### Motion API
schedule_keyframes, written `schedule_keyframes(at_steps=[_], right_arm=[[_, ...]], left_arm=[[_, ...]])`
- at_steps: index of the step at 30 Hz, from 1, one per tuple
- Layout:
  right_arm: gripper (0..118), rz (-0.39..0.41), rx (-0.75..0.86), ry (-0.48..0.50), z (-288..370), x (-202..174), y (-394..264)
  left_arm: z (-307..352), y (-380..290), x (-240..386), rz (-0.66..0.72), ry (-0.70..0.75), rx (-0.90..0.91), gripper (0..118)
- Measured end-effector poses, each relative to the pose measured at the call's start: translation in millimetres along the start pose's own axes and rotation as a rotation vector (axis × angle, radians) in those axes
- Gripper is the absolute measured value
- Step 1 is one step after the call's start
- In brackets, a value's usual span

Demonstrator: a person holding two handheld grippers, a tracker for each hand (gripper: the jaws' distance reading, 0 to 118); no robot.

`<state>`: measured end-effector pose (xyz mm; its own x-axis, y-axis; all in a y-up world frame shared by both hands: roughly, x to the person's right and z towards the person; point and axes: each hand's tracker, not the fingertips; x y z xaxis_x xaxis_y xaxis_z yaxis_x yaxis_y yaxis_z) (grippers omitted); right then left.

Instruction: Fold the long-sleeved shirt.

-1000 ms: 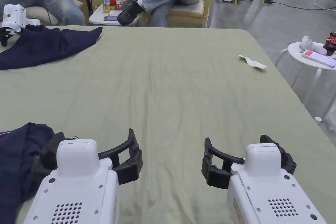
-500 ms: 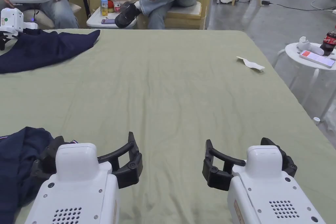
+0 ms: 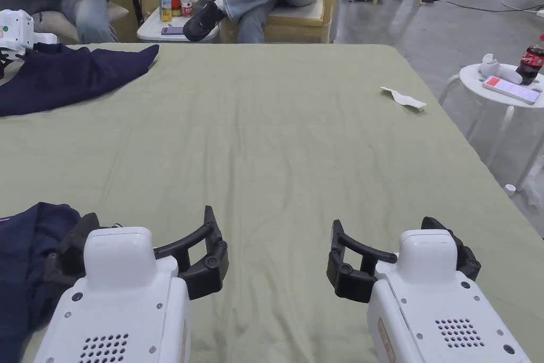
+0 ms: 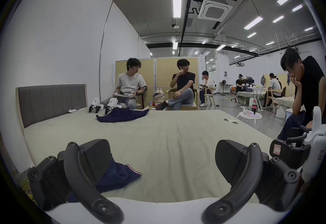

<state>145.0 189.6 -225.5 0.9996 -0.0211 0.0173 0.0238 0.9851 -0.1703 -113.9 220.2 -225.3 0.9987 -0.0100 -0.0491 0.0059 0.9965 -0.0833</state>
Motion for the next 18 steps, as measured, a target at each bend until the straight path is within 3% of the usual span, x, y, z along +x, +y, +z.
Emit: schedule_keyframes(at_steps=[6, 8, 9, 10, 11, 12, 13, 14, 15, 18], right_arm=[[113, 0.017, 0.004, -0.005, 1, -1, 0], [110, 0.021, 0.010, -0.001, 2, -1, 1], [101, 0.017, 0.017, 0.022, 3, -1, 1], [66, 0.000, 0.032, 0.079, 5, 1, 1], [31, 0.002, 0.028, 0.078, 6, 1, 1], [3, 0.015, 0.014, 0.060, 4, -2, 3], [2, 0.036, 0.000, 0.034, 2, -6, 3], [2, 0.030, 0.010, 0.052, 2, -8, 2], [1, -0.002, 0.006, 0.132, 1, -8, 1], [1, -0.003, 0.008, 0.158, -2, -26, 5]], left_arm=[[-4, 0, -2, 0.035, -0.009, -0.038, 112], [-3, -2, -4, 0.053, -0.016, -0.022, 95], [-2, -3, -3, 0.048, -0.002, -0.006, 73], [-1, -3, -3, 0.041, 0.004, 0.009, 27], [-2, -3, -5, 0.045, -0.015, 0.006, 3], [-4, -1, -7, 0.050, -0.039, -0.009, 2], [-3, -1, -9, 0.059, -0.034, -0.016, 0], [-2, -2, -11, 0.100, -0.076, -0.016, 0], [-2, -1, -13, 0.126, -0.091, -0.018, 0], [-3, 4, -20, 0.084, -0.066, -0.037, 0]])
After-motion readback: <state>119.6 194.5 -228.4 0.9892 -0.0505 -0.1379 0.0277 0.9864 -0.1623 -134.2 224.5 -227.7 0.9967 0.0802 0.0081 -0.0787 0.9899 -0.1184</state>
